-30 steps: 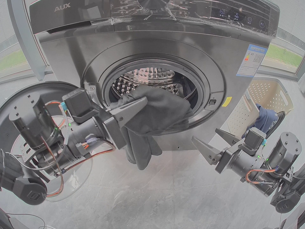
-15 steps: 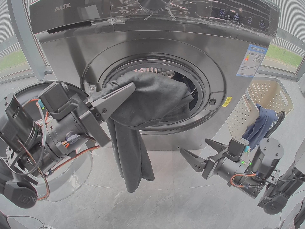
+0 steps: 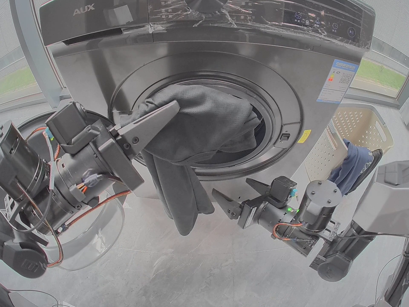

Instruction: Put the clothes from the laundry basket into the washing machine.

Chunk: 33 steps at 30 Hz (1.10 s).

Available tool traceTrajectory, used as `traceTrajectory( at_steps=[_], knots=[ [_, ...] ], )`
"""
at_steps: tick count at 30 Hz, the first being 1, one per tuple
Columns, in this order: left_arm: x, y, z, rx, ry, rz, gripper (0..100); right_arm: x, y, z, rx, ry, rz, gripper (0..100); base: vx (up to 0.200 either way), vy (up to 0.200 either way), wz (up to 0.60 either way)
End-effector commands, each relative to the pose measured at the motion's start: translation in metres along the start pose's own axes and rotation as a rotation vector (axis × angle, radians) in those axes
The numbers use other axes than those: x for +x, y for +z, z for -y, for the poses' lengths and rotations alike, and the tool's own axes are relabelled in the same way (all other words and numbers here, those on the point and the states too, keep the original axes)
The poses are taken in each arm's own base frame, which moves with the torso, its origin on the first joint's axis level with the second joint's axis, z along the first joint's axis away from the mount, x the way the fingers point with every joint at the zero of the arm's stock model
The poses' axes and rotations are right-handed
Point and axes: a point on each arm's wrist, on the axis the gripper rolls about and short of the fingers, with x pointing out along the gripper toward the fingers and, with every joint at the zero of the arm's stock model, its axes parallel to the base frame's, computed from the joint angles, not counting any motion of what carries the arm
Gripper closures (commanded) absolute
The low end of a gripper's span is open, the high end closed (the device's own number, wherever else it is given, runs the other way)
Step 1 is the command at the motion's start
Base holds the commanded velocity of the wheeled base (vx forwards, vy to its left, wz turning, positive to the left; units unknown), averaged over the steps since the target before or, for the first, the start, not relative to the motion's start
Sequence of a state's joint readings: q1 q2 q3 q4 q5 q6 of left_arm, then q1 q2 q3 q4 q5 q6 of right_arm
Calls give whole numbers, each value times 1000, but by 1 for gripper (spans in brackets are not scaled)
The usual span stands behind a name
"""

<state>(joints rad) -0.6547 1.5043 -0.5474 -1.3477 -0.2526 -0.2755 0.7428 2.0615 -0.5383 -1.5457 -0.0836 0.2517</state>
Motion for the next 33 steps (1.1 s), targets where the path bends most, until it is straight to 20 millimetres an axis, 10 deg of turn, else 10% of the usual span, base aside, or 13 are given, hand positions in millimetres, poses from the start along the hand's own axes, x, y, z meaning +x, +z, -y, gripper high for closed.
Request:
traceTrajectory(
  at_steps=[1, 14, 33],
  knots=[
    [-2, 2, 2, -2, -7, 6, 100, 20, -28, 7, -8, -16, -51, 0, 0, 0, 0],
    [1, 2, 1, -2, -8, 8, 100, 52, -75, 12, -41, -14, -106, 0, 0, 0, 0],
    [3, 9, -4, -1, 17, 36, 100, 34, -92, -52, -45, 149, -164, 0, 0, 0, 0]
  ],
)
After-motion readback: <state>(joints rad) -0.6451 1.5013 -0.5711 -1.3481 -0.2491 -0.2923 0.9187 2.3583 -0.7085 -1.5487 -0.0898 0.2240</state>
